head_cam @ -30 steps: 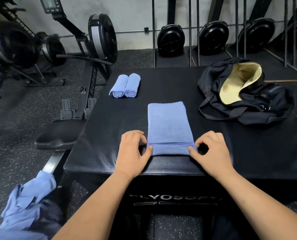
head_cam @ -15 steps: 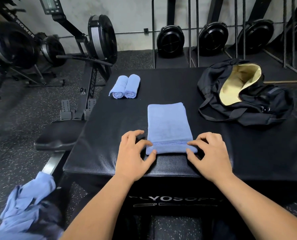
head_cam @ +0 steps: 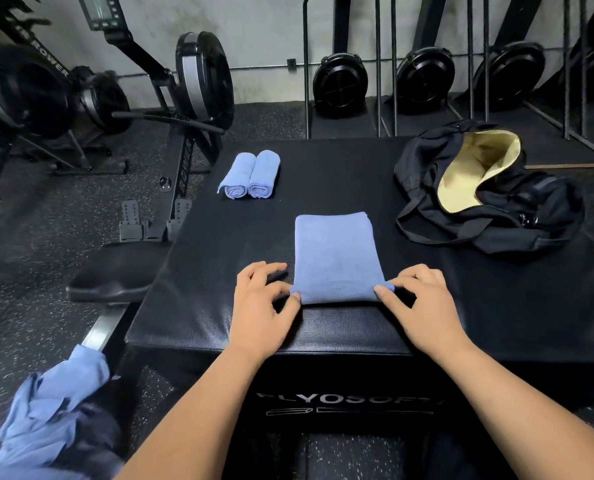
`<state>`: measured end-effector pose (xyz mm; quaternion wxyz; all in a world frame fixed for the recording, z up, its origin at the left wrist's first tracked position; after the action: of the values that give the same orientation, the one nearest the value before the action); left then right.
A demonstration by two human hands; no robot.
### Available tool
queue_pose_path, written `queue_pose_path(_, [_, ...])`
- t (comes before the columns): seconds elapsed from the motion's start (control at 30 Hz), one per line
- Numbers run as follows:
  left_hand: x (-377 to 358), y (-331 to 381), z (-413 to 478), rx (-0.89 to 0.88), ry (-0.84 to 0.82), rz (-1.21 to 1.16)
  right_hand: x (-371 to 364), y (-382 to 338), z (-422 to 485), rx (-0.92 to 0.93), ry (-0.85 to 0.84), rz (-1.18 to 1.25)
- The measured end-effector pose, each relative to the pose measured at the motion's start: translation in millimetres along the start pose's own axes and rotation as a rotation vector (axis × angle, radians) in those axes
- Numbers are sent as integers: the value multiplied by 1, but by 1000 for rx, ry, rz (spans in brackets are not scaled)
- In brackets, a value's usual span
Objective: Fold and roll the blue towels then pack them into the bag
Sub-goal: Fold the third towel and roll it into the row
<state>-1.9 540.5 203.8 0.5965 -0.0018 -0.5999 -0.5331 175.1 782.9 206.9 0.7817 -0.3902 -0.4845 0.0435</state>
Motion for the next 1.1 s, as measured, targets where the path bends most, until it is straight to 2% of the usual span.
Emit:
queue_pose_path(0.1, [-1,0,1,17,4,-7,2,-5,0,-31,-5,37])
queue_pose_path(0.23, [-2,0,5,42,45,19,3,-12,-1,-75,76,44])
queue_pose_path(0.43, [1,6,0,-71,33,52,-4,-7,-5,81,173,-139])
queue_pose_path(0.53, [-2,5,-1,-83,67,110,-5,-6,-5,98,205,-210])
queue_pose_path(0.73, [-4,4,1,-70,-9,186,-5,-9,-7,55,73,-297])
queue_pose_path(1.1, [-2,-1,5,9,-6,6,-4,-4,-2,2,95,-97])
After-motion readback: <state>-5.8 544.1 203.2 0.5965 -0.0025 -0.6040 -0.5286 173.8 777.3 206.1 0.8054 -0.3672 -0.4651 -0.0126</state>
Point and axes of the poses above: each hand's wrist, its own z-axis towards the middle knuckle, its own x-axis out of the back of the hand, y = z × x, the point moved 1 cm from there along z, towards the middle knuckle, and after that the axes turned 7 degrees about -y, right-handed, at the moved point
